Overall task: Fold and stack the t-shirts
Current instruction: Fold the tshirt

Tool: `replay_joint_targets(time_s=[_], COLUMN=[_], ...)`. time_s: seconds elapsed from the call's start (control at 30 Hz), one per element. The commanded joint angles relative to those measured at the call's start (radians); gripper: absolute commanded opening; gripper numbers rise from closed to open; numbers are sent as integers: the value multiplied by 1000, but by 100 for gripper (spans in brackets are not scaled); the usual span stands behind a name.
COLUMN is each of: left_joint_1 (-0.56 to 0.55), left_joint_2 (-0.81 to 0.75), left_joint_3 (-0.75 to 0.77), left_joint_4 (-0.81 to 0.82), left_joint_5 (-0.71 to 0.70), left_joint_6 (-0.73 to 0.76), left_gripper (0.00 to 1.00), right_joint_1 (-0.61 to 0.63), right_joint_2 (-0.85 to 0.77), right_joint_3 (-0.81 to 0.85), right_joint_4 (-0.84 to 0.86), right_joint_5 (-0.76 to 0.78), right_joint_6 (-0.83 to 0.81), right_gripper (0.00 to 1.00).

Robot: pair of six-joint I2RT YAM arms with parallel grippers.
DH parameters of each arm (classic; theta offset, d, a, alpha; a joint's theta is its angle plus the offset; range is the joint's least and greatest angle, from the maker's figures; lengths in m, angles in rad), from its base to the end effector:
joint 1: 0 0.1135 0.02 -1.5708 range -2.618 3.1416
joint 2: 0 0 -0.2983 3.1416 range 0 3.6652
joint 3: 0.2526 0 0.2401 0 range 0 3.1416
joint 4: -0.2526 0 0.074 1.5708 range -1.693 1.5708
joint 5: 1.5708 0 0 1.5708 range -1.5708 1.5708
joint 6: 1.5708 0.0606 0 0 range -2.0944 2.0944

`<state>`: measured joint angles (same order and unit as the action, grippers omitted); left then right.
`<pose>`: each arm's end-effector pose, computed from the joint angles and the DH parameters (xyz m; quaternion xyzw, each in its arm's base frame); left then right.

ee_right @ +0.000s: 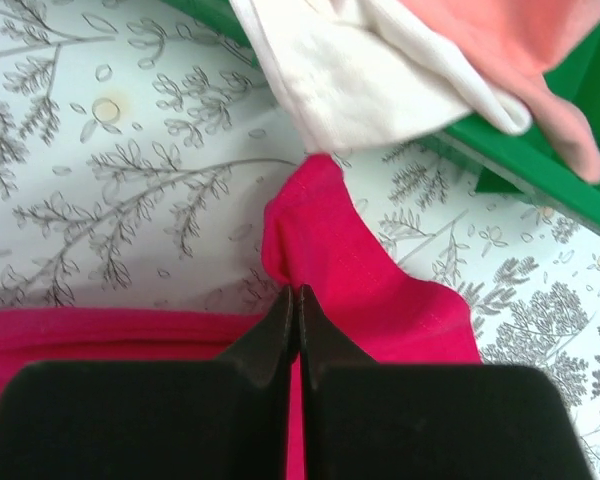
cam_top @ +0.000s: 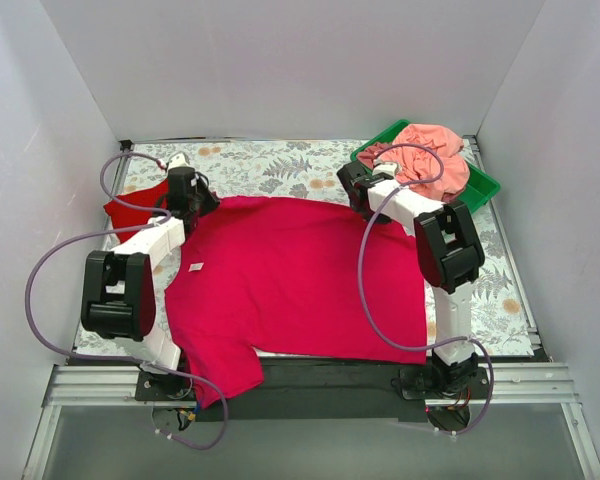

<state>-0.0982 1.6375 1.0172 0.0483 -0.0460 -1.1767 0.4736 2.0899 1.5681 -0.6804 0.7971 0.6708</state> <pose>0.3755 -0.0342 0.2520 -0.4601 0.7474 -0.2687 0.3968 0.4126 0.1627 0.2001 0.1600 0.8946 -0.2293 0.3486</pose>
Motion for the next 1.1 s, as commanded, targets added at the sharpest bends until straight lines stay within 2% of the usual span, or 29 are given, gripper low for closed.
replay_joint_targets(time_s=[0.0, 0.37, 0.63, 0.77, 1.07], left_joint_1=[0, -9, -14, -15, -18], left_joint_2=[-137, -471, -620, -699, -850], left_joint_3=[-83, -328, -459, -488, -520], left_joint_4=[24, -14, -94, -145, -269], left_joint_5=[11, -90, -126, -207, -291], left_joint_6=[-55, -178, -262, -316, -389], left_gripper=[0, 0, 0, 0, 0], right_joint_1=[14, 56, 88, 97, 105], right_joint_2=[-88, -310, -447, -485, -511], right_joint_3=[-57, -289, -437, -476, -502], right_joint_4=[-13, 16, 64, 73, 73], right_joint_5=[24, 24, -13, -19, -15], right_joint_6=[42, 87, 101, 107, 107], right_gripper=[1, 1, 1, 1, 1])
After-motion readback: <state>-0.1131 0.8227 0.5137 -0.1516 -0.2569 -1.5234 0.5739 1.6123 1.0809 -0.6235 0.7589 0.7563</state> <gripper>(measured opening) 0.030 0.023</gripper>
